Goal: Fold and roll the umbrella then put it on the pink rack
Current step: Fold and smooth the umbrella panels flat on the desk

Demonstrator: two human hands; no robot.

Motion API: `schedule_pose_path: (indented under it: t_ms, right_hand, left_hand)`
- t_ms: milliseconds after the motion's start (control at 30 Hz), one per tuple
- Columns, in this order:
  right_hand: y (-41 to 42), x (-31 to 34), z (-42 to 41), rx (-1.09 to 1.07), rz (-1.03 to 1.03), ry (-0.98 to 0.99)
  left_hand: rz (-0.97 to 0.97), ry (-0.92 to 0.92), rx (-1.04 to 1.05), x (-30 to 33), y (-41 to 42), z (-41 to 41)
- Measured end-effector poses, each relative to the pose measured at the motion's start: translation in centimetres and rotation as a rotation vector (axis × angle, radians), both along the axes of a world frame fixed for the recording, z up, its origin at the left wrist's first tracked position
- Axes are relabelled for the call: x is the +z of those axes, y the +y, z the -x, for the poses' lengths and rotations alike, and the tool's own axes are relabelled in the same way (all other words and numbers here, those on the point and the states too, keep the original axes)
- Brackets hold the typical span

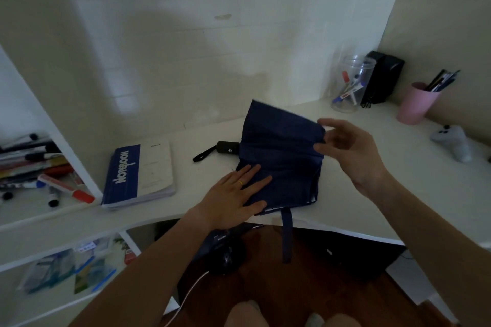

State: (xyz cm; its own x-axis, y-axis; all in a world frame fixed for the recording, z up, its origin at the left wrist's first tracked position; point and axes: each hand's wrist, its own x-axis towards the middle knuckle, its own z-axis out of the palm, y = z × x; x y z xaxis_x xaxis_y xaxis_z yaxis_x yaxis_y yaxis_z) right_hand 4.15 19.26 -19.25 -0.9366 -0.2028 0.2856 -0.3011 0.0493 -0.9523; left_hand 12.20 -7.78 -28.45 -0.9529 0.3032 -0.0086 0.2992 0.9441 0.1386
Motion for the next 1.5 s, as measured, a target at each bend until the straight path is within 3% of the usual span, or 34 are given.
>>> schedule_pose_path:
  t_ms: [300, 433, 533, 733, 900, 1100, 1400, 1500]
  right_hand:
    - [1.5, -7.3, -4.5, 0.064, -0.437, 0.232]
    - [2.0, -8.5, -4.4, 0.07, -0.515, 0.308]
    - [2.0, -8.8, -4.4, 0.062, -0.556, 0.364]
    - [1.9, -8.6, -4.2, 0.069, -0.602, 0.437]
    - [2.1, -8.1, -4.6, 0.075, -0.629, 0.429]
    - [2.7, -8.3, -5.4, -0.009, -0.581, 0.46]
    - [3.3, -8.2, -5.2, -0.003, -0.932, 0.789]
    - [3.1, -7.3, -5.3, 0.047, -1.035, 0.732]
  left_hand:
    - [-0.147, -0.002, -0.002, 0.8, 0.0, -0.6]
    - [-0.509, 0.072, -0.002, 1.5, 0.1, -1.1]
    - [-0.595, 0.234, 0.171, 1.4, 0.2, -1.8]
    - [-1.191, 0.108, 0.358, 2.0, 2.7, -3.5]
    - [-0.905, 0.231, 0.38, 1.7, 2.6, -2.9]
    - [-0.817, 0.167, 0.344, 2.0, 1.4, -3.4]
    - [-0.67, 0.159, 0.336, 1.6, 1.0, -3.2]
    - [-0.573, 0.166, 0.28, 1.2, 0.9, -3.1]
